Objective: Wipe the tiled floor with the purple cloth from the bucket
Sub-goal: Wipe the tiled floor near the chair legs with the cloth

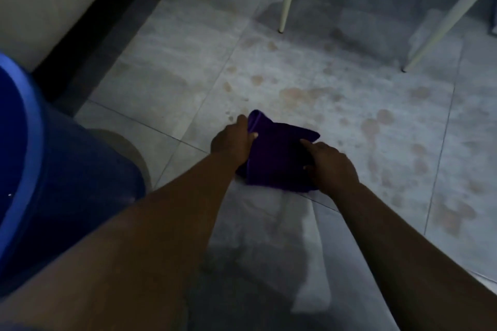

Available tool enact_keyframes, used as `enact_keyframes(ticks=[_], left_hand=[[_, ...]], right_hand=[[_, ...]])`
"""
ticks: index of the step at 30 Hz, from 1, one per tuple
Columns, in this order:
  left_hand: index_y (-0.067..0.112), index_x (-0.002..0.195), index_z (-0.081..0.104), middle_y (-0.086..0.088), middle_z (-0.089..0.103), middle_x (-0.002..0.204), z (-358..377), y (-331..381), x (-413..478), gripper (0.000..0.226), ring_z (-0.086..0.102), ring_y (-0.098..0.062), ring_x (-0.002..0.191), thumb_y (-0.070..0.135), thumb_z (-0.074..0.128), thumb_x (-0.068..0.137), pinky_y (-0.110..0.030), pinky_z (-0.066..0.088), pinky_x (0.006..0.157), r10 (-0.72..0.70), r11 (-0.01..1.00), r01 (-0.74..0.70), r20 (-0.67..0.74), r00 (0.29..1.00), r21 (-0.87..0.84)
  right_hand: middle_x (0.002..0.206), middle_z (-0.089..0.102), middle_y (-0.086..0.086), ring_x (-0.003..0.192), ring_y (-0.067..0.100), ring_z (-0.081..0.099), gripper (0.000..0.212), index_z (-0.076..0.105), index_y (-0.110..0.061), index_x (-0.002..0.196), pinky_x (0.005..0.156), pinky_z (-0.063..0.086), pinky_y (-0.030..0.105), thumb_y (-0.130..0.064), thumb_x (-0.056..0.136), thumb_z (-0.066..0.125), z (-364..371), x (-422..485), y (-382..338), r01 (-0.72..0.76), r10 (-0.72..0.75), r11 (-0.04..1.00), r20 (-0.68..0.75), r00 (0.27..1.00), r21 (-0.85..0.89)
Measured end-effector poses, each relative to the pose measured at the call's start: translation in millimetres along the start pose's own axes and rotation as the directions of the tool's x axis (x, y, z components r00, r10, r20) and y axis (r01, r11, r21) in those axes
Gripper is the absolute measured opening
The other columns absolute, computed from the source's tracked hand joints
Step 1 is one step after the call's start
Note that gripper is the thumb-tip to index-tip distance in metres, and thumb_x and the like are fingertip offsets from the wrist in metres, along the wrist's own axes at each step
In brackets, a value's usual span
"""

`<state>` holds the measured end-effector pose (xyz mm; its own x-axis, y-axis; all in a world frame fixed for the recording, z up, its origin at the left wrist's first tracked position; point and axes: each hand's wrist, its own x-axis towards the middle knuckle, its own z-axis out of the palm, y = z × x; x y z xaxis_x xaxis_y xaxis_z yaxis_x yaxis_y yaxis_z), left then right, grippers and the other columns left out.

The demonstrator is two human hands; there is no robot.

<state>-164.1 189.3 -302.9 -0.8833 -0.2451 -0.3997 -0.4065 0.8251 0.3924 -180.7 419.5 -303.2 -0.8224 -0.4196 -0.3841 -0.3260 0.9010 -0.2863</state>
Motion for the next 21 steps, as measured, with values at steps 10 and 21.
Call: enact_keyframes(ticks=[10, 21], left_hand=[[0.015, 0.146, 0.040, -0.014, 0.029, 0.162, 57, -91, -12, 0.058, 0.022, -0.037, 0.151, 0.047, 0.024, 0.100, -0.057, 0.025, 0.118, -0.035, 0.967, 0.109, -0.299, 0.954, 0.232], [0.005, 0.155, 0.025, -0.018, 0.023, 0.164, 69, -95, -8, 0.085, 0.024, -0.030, 0.152, 0.065, 0.028, 0.094, -0.043, 0.019, 0.123, -0.102, 0.995, 0.088, -0.509, 0.855, -0.053]], right_hand=[[0.159, 0.036, 0.010, 0.149, 0.034, 0.027, 0.071, 0.035, -0.024, 0.152, 0.113, 0.033, 0.054, -0.047, 0.089, 0.058, 45, 50, -34, 0.646, -0.653, 0.702, 0.092, 0.752, -0.300], [0.168, 0.009, -0.003, 0.155, 0.028, 0.003, 0.071, 0.017, -0.036, 0.156, 0.120, 0.003, 0.063, -0.069, 0.094, 0.017, 49, 161, -78, 0.679, -0.692, 0.642, 0.113, 0.713, -0.356]])
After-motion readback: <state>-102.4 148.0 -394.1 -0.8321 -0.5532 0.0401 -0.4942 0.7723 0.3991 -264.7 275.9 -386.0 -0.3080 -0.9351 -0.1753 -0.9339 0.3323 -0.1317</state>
